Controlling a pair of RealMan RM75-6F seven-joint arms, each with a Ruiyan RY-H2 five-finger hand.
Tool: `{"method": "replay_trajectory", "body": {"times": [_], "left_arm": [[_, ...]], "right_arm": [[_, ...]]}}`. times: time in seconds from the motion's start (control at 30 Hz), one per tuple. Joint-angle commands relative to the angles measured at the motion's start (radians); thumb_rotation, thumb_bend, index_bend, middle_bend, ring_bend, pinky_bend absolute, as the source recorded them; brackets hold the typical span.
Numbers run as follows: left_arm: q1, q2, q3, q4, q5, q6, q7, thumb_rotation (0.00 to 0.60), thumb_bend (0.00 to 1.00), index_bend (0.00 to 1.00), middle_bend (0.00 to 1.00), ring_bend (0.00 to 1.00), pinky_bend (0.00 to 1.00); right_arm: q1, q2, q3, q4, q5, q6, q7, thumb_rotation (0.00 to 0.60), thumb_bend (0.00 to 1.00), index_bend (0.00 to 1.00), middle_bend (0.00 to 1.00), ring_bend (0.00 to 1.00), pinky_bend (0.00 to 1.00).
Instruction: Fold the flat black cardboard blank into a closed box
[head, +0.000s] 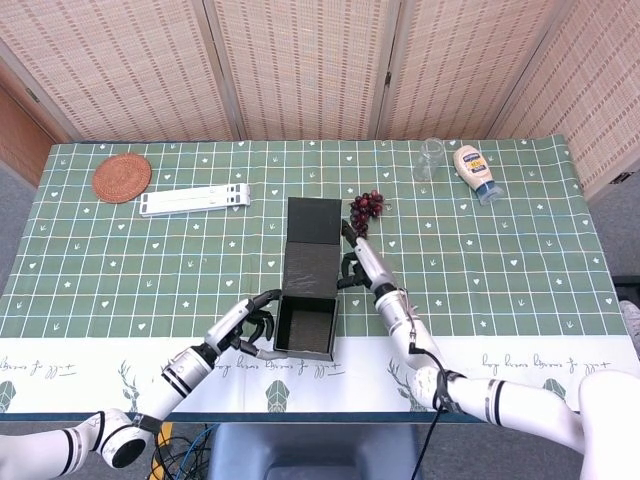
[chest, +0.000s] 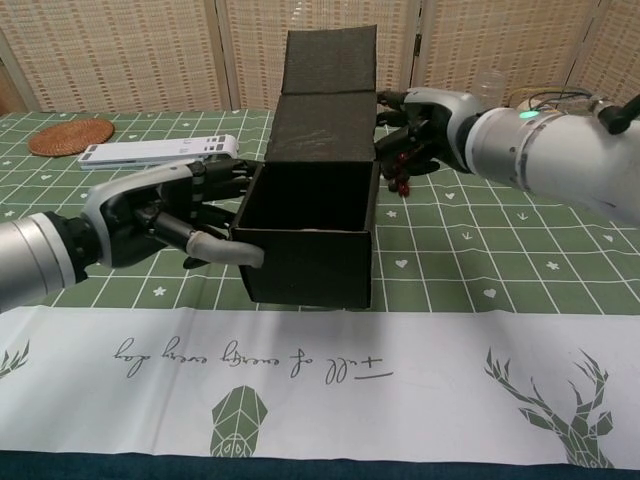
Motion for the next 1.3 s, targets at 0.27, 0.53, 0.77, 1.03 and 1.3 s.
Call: {"method": "replay_trajectory", "body": {"times": [0.27,0.53,0.77,1.03,1.3], "left_arm": [[-0.010,-0.007,0.007,0.026,-0.025,-0.020,0.023,0.600,0.13,0.27,0.25,0.61,0.82],[-0.013,-0.023,0.003,0.065,-0.055,-0.033,0.050,0.600,0.13,0.26,0.25,0.61,0.82],[-0.005,-0.060,-0.017,0.097,-0.123,-0.040,0.135,0.600,0.13,0.25,0.25,0.61,0.82],[0.022,-0.126,-0.048,0.153,-0.220,-0.016,0.271,0.600,0.13,0.25,0.25,0.62,0.83],[0.061,-0.175,-0.091,0.173,-0.297,0.050,0.391,0.600,0.13,0.25,0.25,0.63,0.83]], "right_arm": [[0.034,-0.040,0.055,-0.021,-0.025,-0.013,0.050,0.600,0.00,0.00,0.14,0.71,1.00],[0.008,0.025,0.050,-0.114,-0.069,-0.064,0.092,0.600,0.00,0.00,0.18,0.71,1.00],[0.030,0.068,0.026,-0.149,-0.065,-0.106,0.068,0.600,0.00,0.00,0.24,0.72,1.00],[0.102,0.112,-0.037,-0.167,-0.045,-0.165,-0.027,0.600,0.00,0.00,0.31,0.75,1.00],[0.168,0.100,-0.115,-0.156,-0.070,-0.092,-0.183,0.600,0.00,0.02,0.33,0.76,1.00]]}}
